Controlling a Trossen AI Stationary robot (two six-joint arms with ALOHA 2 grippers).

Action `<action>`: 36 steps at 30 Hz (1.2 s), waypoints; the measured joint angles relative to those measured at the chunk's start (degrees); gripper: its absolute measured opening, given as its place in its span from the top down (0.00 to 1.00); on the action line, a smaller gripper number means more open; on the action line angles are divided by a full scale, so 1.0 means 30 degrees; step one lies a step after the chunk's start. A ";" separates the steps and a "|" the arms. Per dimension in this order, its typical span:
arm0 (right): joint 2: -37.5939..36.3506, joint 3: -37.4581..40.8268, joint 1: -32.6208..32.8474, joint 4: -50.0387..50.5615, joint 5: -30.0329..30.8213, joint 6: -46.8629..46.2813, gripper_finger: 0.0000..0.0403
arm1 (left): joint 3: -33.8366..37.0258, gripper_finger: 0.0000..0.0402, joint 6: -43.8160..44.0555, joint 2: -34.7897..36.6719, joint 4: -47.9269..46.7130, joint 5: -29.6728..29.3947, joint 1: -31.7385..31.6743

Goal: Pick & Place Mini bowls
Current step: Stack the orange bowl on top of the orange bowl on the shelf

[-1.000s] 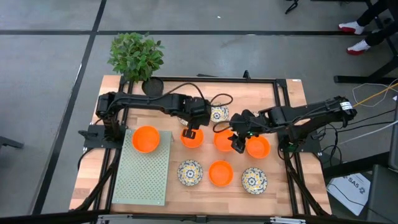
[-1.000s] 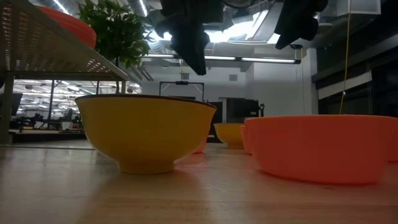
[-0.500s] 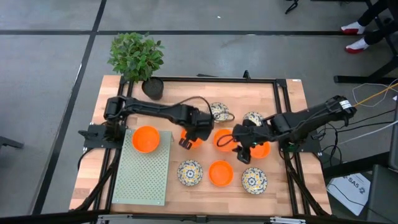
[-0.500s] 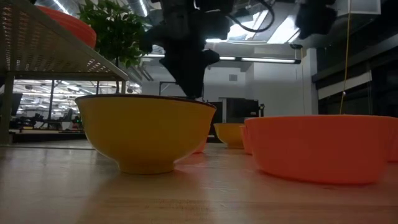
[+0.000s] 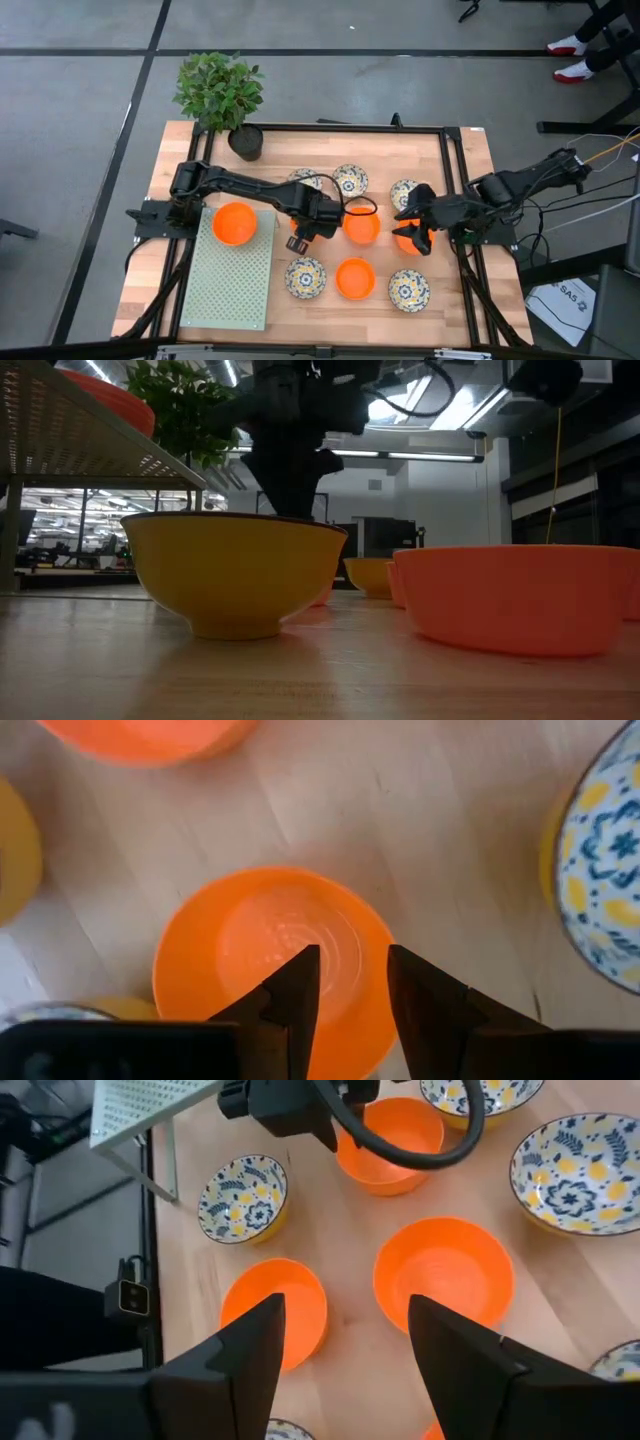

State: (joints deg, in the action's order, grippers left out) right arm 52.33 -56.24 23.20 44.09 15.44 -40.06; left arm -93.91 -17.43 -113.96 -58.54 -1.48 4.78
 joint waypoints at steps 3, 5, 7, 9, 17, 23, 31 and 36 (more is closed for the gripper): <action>-0.1104 0.2028 0.0000 -0.1845 0.0000 -0.0018 0.47 | 0.0014 0.72 0.0731 -0.0246 0.0142 0.0163 0.0000; -0.1732 0.3592 0.0000 -0.3780 0.0000 -0.0073 0.47 | 0.0057 0.72 0.1155 -0.0475 0.0109 0.0544 0.0000; -0.2181 0.5041 -0.0007 -0.5785 -0.0036 -0.0474 0.47 | 0.0215 0.72 0.1611 -0.0777 0.0610 0.1027 0.0000; -0.2473 0.6241 -0.0007 -0.7267 -0.0175 -0.0927 0.47 | 0.0542 0.72 0.2291 -0.0851 0.0545 0.1397 0.0000; -0.2697 0.7872 -0.0007 -0.8016 -0.0150 -0.0849 0.47 | 0.1536 0.72 0.5085 -0.0948 0.1818 0.0888 0.0543; -0.2707 0.7954 -0.0007 -0.7140 0.0182 0.0006 0.47 | 0.1565 0.72 0.5902 -0.1157 0.2437 -0.0469 0.0784; -0.2707 0.7954 -0.0007 -0.7013 0.0153 0.1358 0.47 | 0.1571 0.88 0.6971 -0.1176 0.2923 -0.0819 0.0809; -0.2702 0.7954 -0.0131 -0.8487 0.0491 -0.1160 0.47 | 0.1565 0.98 0.7118 -0.1169 0.3688 -0.1049 0.0765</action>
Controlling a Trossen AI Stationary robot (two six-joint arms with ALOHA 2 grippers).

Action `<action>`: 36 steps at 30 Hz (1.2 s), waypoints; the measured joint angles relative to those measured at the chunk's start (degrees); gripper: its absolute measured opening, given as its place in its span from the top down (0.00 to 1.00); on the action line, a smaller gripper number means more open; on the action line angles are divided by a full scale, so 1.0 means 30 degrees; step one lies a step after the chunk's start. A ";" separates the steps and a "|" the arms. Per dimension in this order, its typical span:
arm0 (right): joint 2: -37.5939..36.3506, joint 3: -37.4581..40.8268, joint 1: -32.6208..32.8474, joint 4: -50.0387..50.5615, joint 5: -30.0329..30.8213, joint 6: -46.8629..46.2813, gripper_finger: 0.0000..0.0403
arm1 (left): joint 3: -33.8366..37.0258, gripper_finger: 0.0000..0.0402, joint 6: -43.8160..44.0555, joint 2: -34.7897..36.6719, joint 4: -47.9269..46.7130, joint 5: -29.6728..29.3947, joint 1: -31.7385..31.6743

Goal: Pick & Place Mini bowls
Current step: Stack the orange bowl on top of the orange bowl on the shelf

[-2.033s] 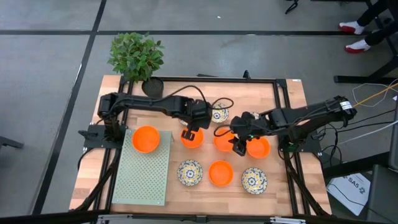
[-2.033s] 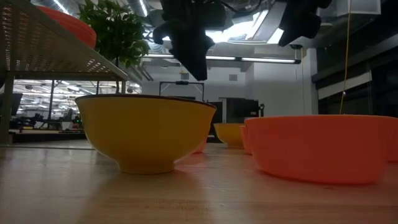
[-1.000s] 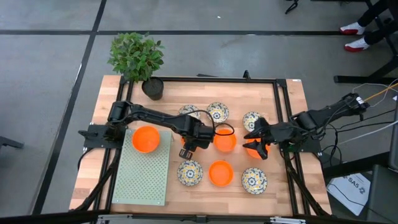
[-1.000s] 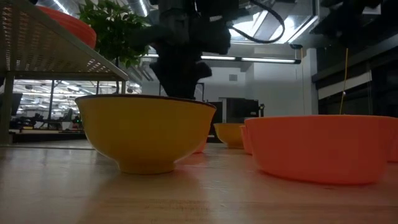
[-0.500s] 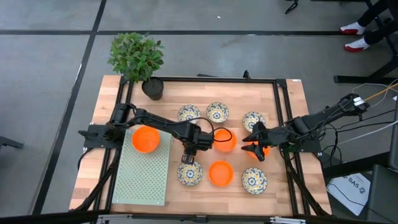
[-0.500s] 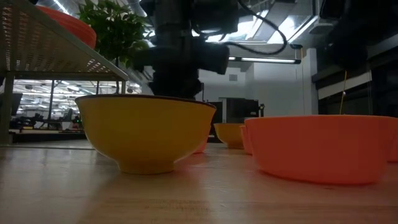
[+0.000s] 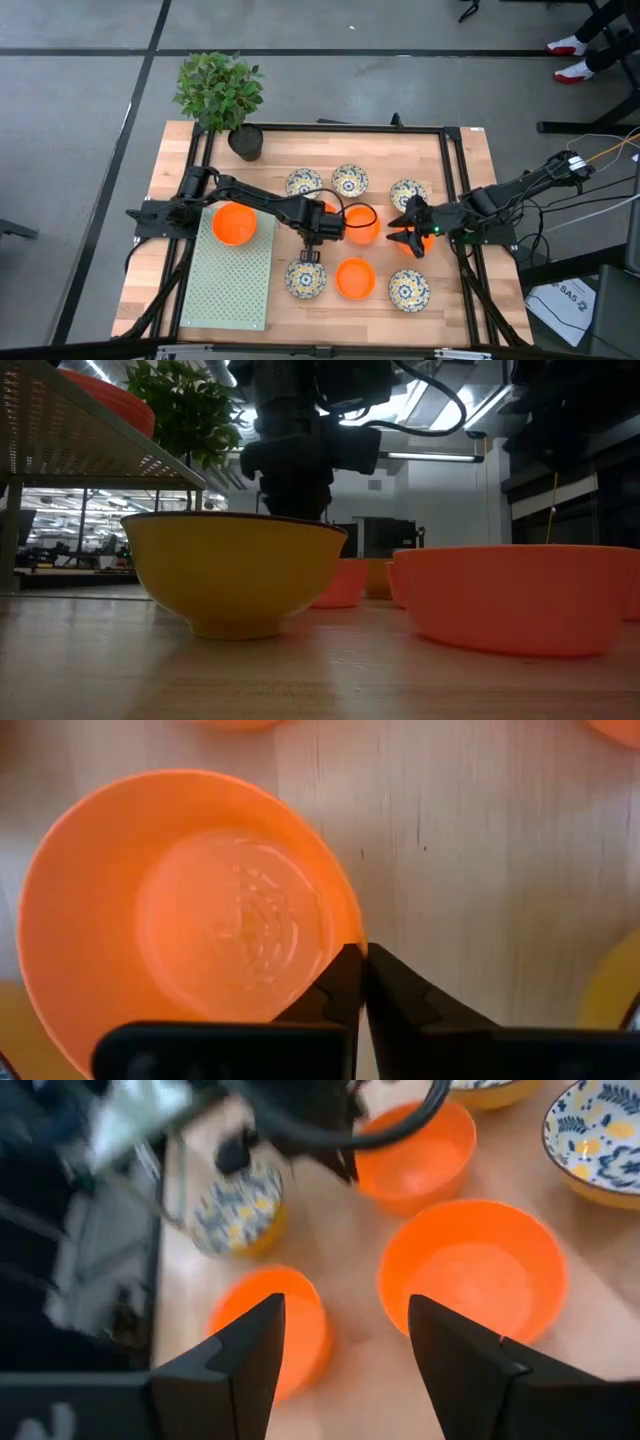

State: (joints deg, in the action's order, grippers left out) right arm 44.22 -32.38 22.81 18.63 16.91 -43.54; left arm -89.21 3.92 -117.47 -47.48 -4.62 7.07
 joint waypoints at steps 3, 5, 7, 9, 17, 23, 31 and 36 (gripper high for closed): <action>0.0002 0.0000 -0.0123 -0.0065 0.0462 0.1112 0.47 | 0.0000 0.99 0.0217 0.0000 0.0162 -0.0023 -0.0130; 0.0002 0.0000 -0.0119 -0.0124 0.0396 0.2200 0.47 | 0.0000 0.99 0.0416 0.0000 0.0203 -0.0073 -0.0241; 0.0002 0.0000 -0.0117 -0.0124 -0.0160 0.3271 0.47 | 0.0000 0.99 0.0479 0.0000 0.0233 -0.0073 -0.0300; 0.0002 0.0000 -0.0117 -0.0130 -0.0686 0.4229 0.47 | 0.0000 0.99 0.0517 0.0000 0.0239 -0.0073 -0.0384; -0.1676 0.2103 -0.0109 -0.3335 -0.1713 0.8964 0.47 | 0.0000 0.99 0.0868 0.0117 0.0188 -0.0226 -0.0393; -0.4401 0.5821 -0.0120 -0.8288 -0.1650 1.1537 0.47 | 0.0000 0.99 0.0998 0.0117 0.0188 -0.0204 -0.0393; -0.8502 0.8052 -0.0168 -0.8982 -0.2196 1.4264 0.47 | 0.0000 0.99 0.1104 0.0117 0.0190 -0.0176 -0.0288; -1.0489 0.9027 -0.0175 -0.9330 -0.1885 1.4758 0.47 | 0.0000 0.99 0.1210 0.0132 0.0166 -0.0145 -0.0243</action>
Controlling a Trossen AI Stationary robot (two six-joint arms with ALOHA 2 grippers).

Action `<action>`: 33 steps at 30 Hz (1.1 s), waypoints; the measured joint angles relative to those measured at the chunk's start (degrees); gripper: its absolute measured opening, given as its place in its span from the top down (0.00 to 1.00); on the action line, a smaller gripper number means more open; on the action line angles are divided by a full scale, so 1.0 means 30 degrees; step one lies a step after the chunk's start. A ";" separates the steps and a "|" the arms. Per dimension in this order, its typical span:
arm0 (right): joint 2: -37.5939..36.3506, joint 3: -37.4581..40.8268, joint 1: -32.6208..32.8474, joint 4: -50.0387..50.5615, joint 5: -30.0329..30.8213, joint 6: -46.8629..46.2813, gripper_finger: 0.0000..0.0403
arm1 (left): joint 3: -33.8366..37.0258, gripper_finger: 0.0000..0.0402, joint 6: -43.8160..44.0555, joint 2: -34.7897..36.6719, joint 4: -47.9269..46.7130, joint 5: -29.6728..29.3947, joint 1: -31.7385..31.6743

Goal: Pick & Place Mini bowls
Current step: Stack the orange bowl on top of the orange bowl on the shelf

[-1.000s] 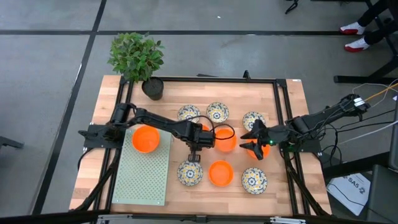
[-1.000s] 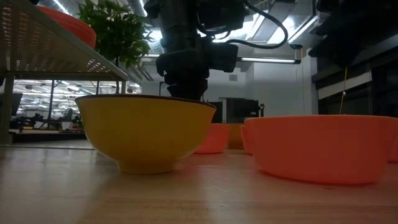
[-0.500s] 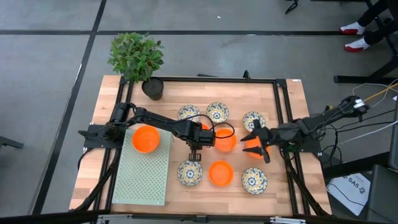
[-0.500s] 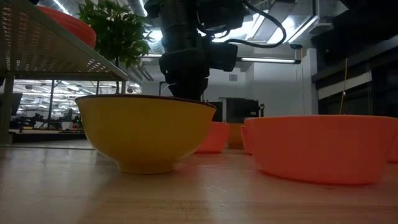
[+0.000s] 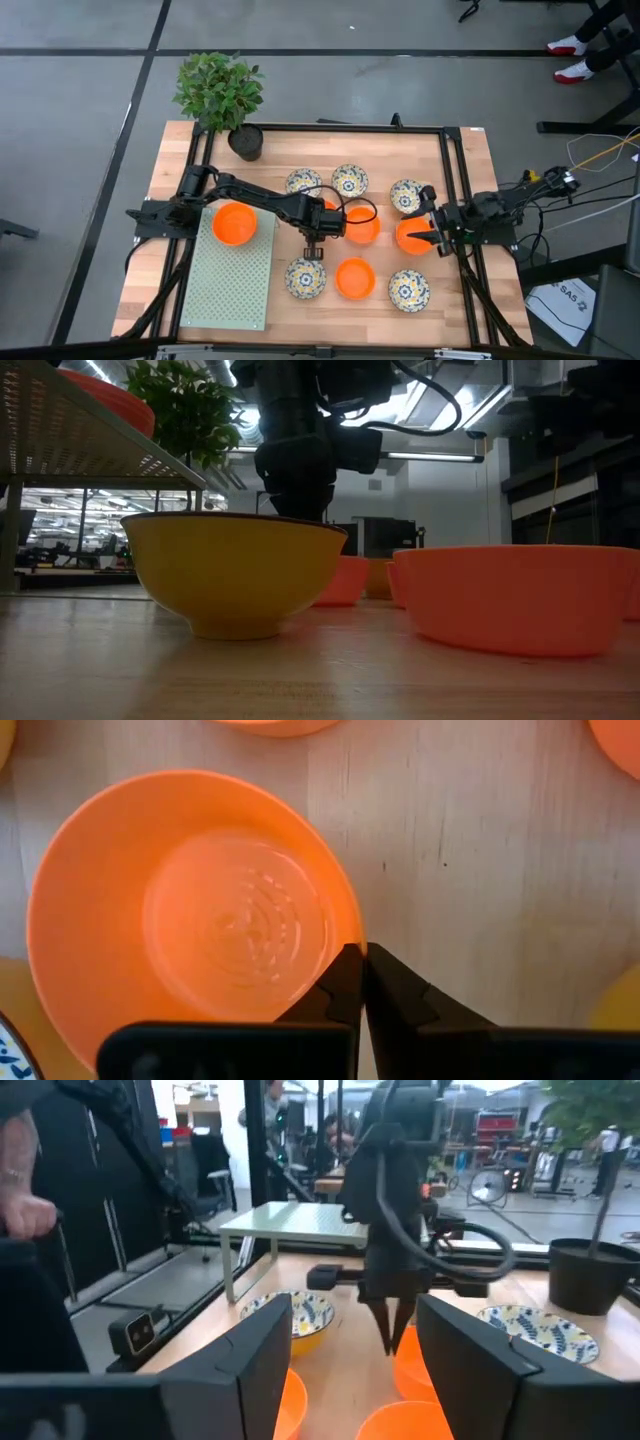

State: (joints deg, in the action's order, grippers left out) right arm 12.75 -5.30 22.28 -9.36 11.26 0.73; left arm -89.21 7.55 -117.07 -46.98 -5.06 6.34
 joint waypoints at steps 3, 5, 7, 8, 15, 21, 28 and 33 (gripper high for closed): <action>-0.0647 0.0312 0.0000 0.0267 0.0090 0.0364 0.47 | 0.0000 0.99 0.0143 0.0062 0.0209 -0.0015 -0.0004; -0.0994 0.0435 0.0000 0.0391 0.0082 0.0430 0.47 | 0.0000 0.99 0.0148 0.0065 0.0246 0.0032 -0.0004; -0.1313 0.0751 0.0000 0.0384 0.0075 0.0423 0.47 | 0.0000 0.99 0.0226 0.0065 0.0240 0.0044 -0.0004; -0.1498 0.1005 0.0000 0.0321 0.0054 0.0345 0.47 | 0.0000 0.99 0.0220 0.0065 0.0233 0.0051 -0.0004; -0.2362 0.1668 -0.0499 0.0945 -0.0154 -0.0273 0.47 | 0.0000 1.00 0.0124 0.0854 -0.0095 0.0525 -0.0248; -0.3032 0.1654 -0.2122 0.2619 -0.2440 0.0614 0.47 | 0.0000 1.00 -0.0053 0.1917 -0.0144 0.0436 -0.0794; -0.3089 0.1646 -0.4390 0.2657 -0.4617 0.1546 0.47 | 0.0000 1.00 -0.0270 0.2707 -0.0401 0.0546 -0.1292; -0.3016 0.1646 -0.5320 0.2657 -0.4624 0.0789 0.47 | -0.0036 1.00 -0.0641 0.3024 -0.0528 0.0603 -0.1689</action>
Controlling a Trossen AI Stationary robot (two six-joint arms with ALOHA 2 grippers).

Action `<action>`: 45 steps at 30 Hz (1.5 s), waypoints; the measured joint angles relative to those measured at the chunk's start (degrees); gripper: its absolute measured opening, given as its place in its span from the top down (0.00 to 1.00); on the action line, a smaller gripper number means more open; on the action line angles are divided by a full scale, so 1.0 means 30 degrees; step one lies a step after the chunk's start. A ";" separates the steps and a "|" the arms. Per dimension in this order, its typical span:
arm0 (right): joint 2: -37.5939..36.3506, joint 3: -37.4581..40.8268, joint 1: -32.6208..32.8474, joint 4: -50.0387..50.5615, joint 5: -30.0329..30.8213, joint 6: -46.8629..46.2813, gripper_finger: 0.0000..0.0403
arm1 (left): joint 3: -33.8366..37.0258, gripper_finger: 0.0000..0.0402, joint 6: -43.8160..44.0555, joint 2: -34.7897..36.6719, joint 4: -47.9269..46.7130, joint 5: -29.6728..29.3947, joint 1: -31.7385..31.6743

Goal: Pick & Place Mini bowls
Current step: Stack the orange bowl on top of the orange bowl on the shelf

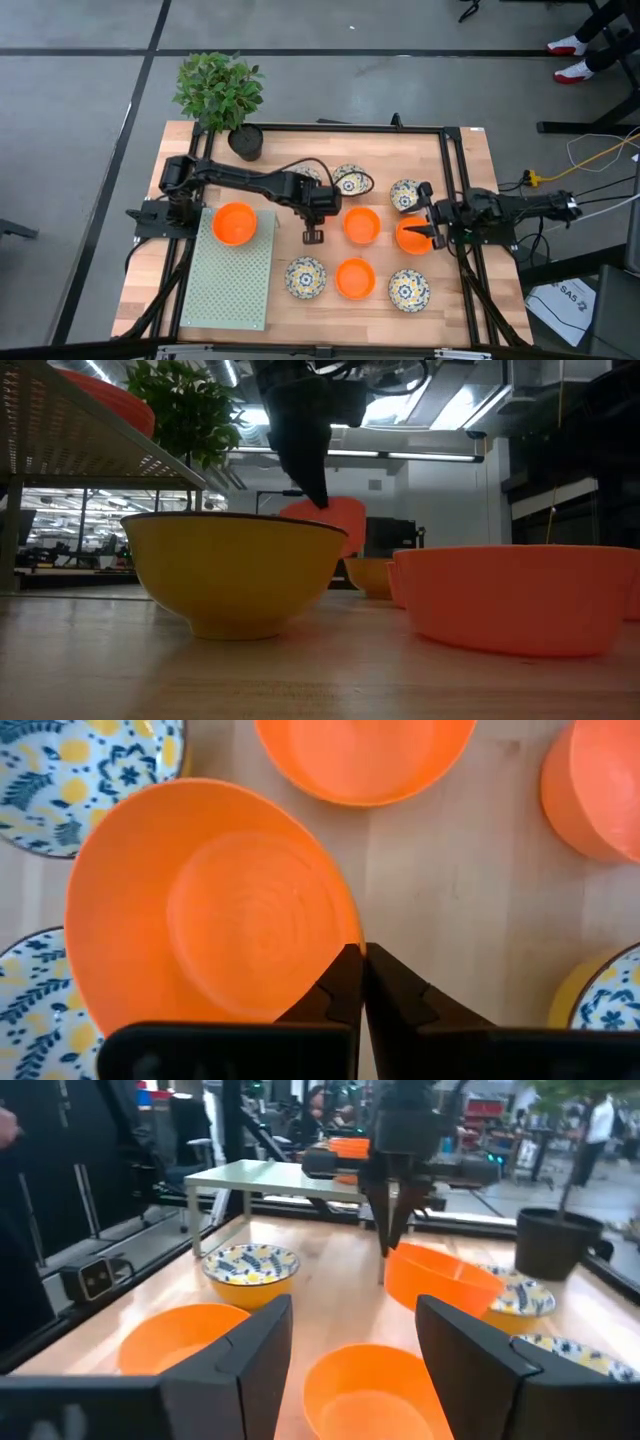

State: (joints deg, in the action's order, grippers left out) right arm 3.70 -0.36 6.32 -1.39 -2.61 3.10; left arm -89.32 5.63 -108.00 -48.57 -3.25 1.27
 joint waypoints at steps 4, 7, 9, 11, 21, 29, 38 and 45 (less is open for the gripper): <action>0.0000 -0.0002 -0.0283 0.0073 0.0574 -0.1683 0.47 | -0.0257 1.00 -0.0303 0.0119 -0.0318 0.0232 -0.0283; 0.0000 -0.0007 -0.0326 0.0073 0.0619 -0.2423 0.47 | -0.0786 1.00 -0.0550 0.0115 -0.0614 0.0430 -0.0370; 0.0000 -0.0007 -0.0326 0.0087 0.0627 -0.2454 0.47 | -0.1074 1.00 -0.0645 0.0115 -0.0641 0.0414 -0.0370; 0.0000 -0.0007 -0.0326 0.0087 0.0633 -0.2334 0.47 | -0.1498 1.00 -0.0898 0.0115 -0.0669 0.0457 -0.0370; 0.0000 -0.0015 -0.0319 0.0087 0.0641 -0.2400 0.47 | -0.3922 1.00 -0.1821 0.0115 -0.2127 0.0463 -0.0355; 0.0000 -0.0015 -0.0319 0.0087 0.0641 -0.2392 0.47 | -0.6718 1.00 -0.4255 0.0217 -0.5140 0.0461 -0.0297; 0.0000 -0.0015 -0.0319 0.0087 0.0648 -0.2392 0.47 | -1.0771 1.00 -0.6571 0.0239 -0.9541 0.0447 0.0503; 0.0000 -0.0015 -0.0319 0.0087 0.0648 -0.2390 0.47 | -1.4242 1.00 -0.6968 0.0256 -1.3488 0.0393 0.2092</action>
State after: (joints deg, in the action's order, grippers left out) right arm 3.70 -0.40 5.37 -1.13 -0.67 -4.07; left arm -132.04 -15.27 -107.23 -89.03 -2.07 7.55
